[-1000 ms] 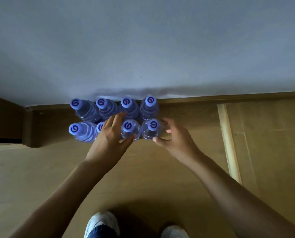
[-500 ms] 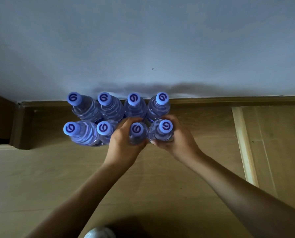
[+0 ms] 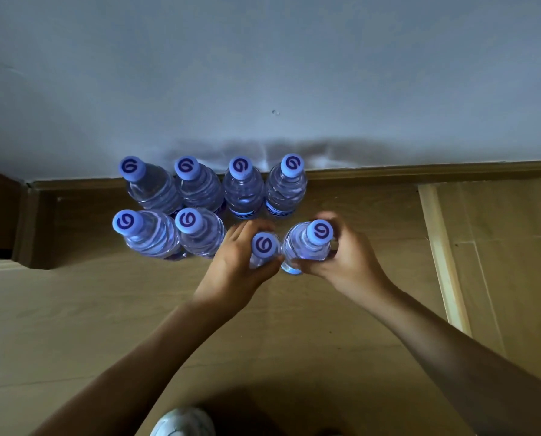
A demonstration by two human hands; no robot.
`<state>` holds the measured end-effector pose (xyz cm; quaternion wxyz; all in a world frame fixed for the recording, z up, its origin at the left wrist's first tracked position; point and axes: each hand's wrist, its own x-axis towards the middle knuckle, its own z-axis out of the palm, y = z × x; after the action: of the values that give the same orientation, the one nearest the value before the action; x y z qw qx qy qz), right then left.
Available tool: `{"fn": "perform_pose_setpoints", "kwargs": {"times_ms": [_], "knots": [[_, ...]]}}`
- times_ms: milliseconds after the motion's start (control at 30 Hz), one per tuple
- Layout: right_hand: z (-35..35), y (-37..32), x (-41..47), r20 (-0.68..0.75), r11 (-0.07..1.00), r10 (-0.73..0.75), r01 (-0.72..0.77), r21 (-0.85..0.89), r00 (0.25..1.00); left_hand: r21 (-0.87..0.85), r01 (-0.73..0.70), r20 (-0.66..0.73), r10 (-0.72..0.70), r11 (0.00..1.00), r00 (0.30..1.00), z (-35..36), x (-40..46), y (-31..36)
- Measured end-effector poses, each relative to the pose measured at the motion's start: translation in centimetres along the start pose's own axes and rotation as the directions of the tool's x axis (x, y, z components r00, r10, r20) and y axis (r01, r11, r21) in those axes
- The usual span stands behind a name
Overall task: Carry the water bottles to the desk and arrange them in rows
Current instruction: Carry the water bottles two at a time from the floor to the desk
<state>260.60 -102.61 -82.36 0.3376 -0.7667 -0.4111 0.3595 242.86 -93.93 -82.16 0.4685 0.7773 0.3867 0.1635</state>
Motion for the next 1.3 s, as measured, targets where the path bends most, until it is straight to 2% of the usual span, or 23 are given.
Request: {"fn": "perform_pose_setpoints", "kwargs": {"times_ms": [133, 267, 467, 767, 900, 1000, 1167, 1300], "knots": [[-2.0, -2.2, -1.7, -0.016, 0.999, -0.018, 0.019, 0.036, 1.0, -0.105, 0.082, -0.001, -0.083, 0.991, 0.997, -2.0, -0.8, 2.8], [-5.0, -8.6, -5.0, -0.012, 0.996, -0.04, 0.041, 0.083, 0.999, -0.156, 0.09, -0.008, -0.092, 0.984, 0.996, -6.6, -2.8, 9.5], [-10.7, -23.5, -11.1, 0.05, 0.986, -0.109, 0.101, 0.13, 0.993, -0.162, 0.106, -0.04, -0.114, 0.981, 0.993, -17.5, -7.4, 22.6], [-17.5, -49.3, -20.2, 0.145, 0.951, -0.274, 0.244, 0.191, 0.951, -0.135, 0.111, -0.234, -0.141, 0.985, 0.962, -36.1, -17.2, 43.0], [-17.5, -59.6, -23.8, 0.263, 0.929, -0.352, 0.301, 0.216, 0.898, -0.122, 0.148, -0.353, -0.182, 0.981, 0.918, -44.2, -23.2, 48.7], [-16.2, -65.9, -25.8, 0.374, 0.904, -0.422, 0.351, 0.244, 0.826, -0.089, 0.175, -0.446, -0.196, 0.981, 0.873, -49.2, -27.5, 51.2], [-11.4, -75.9, -29.2, 0.5, 0.85, -0.526, 0.448, 0.277, 0.688, -0.158, 0.214, -0.623, -0.265, 0.964, 0.736, -56.9, -35.6, 52.7], [-5.8, -83.1, -32.3, 0.586, 0.837, -0.542, 0.453, 0.307, 0.602, -0.182, 0.273, -0.722, -0.317, 0.945, 0.616, -62.8, -42.3, 52.6]]}}
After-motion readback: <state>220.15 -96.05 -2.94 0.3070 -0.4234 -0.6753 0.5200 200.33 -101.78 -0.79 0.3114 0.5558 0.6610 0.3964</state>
